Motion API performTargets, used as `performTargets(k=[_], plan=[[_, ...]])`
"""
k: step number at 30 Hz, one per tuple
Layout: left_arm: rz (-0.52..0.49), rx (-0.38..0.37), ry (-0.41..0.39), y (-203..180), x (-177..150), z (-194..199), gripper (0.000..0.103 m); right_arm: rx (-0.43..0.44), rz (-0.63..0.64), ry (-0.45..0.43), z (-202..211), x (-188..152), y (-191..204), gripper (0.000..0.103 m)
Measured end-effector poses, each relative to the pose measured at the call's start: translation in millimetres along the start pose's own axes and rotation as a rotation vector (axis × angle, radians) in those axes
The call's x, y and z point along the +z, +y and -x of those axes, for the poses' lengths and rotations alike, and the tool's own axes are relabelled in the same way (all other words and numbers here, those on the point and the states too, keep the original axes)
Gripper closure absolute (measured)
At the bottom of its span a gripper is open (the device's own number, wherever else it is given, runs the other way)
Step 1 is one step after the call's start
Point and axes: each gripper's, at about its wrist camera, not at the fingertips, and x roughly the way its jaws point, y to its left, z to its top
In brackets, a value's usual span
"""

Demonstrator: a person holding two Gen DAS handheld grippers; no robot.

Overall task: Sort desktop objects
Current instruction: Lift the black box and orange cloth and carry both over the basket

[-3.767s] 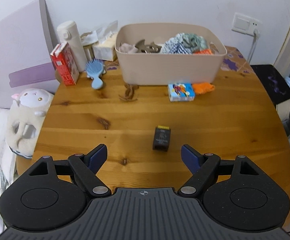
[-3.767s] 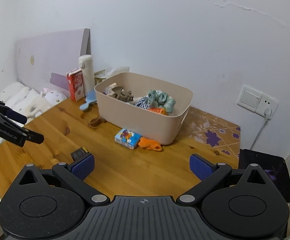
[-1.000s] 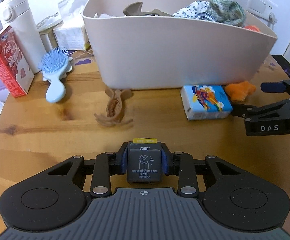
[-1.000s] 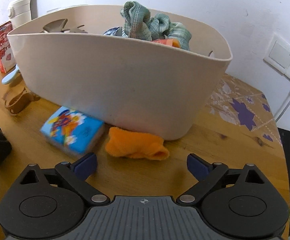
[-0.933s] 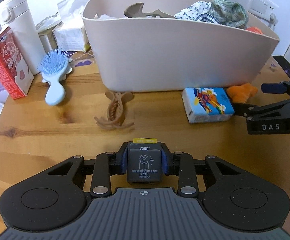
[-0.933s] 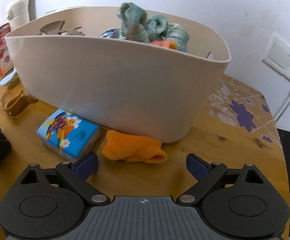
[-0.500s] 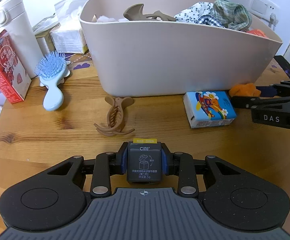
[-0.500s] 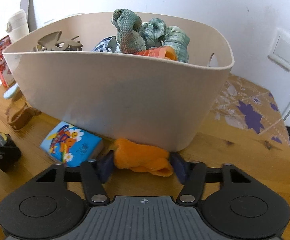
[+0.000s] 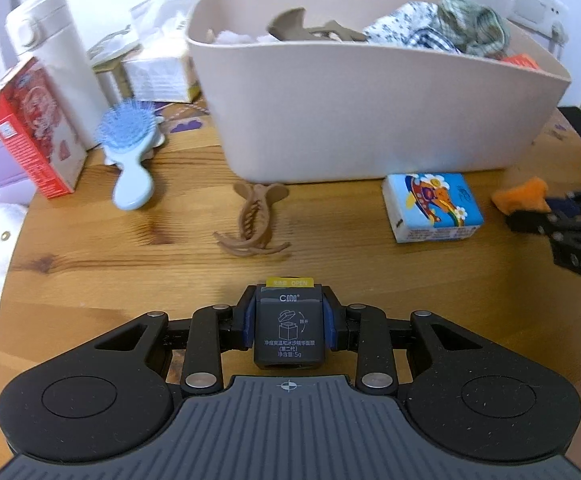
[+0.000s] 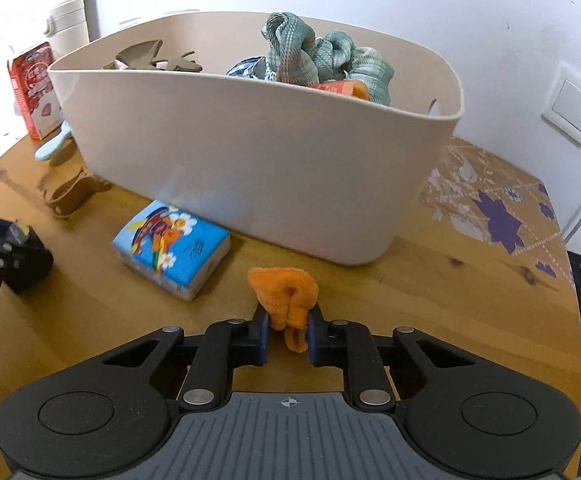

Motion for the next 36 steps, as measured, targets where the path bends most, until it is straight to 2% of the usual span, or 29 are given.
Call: performTargets(k=[14,24,36], plan=[[0.007,0.023,-0.048,12,-9,44,0.071,0.037,-0.039,-0.061,65,-25,-3,0.086],[0.049,0.039,-0.074,18,-5,80,0.071,0.062,-0.008,-0.165,122,-10,-6,0.086],[0.033,0.018,-0.150,22,31,122,0.071,0.044,0.082,-0.299,174,25,-6,0.086]])
